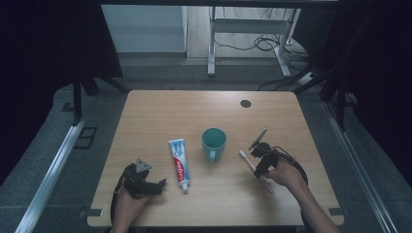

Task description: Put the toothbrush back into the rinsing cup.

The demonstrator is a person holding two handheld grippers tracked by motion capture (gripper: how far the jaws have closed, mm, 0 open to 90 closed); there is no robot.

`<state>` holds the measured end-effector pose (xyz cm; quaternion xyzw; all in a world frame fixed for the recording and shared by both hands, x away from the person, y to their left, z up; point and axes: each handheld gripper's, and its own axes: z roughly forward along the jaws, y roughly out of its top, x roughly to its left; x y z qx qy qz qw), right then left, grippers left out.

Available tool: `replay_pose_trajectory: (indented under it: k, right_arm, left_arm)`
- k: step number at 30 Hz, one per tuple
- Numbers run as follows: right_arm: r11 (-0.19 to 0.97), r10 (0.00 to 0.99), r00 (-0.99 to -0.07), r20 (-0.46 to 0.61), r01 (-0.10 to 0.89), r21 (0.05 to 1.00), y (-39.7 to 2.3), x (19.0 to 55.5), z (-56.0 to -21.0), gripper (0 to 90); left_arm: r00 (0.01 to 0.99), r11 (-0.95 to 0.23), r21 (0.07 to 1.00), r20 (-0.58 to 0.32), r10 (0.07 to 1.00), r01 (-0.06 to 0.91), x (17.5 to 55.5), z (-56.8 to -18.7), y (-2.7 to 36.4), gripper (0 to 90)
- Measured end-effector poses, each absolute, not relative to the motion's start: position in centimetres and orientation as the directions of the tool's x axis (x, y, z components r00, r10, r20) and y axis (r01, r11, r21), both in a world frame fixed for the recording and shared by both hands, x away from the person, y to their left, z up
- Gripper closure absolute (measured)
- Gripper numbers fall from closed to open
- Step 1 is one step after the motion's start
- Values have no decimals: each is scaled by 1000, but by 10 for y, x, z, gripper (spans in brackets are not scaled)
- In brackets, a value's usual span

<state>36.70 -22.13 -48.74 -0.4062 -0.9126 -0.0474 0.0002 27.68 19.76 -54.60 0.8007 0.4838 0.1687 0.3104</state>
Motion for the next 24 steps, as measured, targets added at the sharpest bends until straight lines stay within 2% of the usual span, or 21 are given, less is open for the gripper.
replay_pose_trajectory:
  k: [8, 24]
  right_arm:
    - [673, 738, -674, 25, 739, 41, -212, 375, -492, 651]
    - [656, 754, -656, 17, 755, 16, -206, 381, -499, 773]
  left_arm:
    - [475, -339, 660, -30, 879, 670, 277, -546, 198, 0]
    - [475, -339, 660, -31, 880, 670, 277, -546, 198, 0]
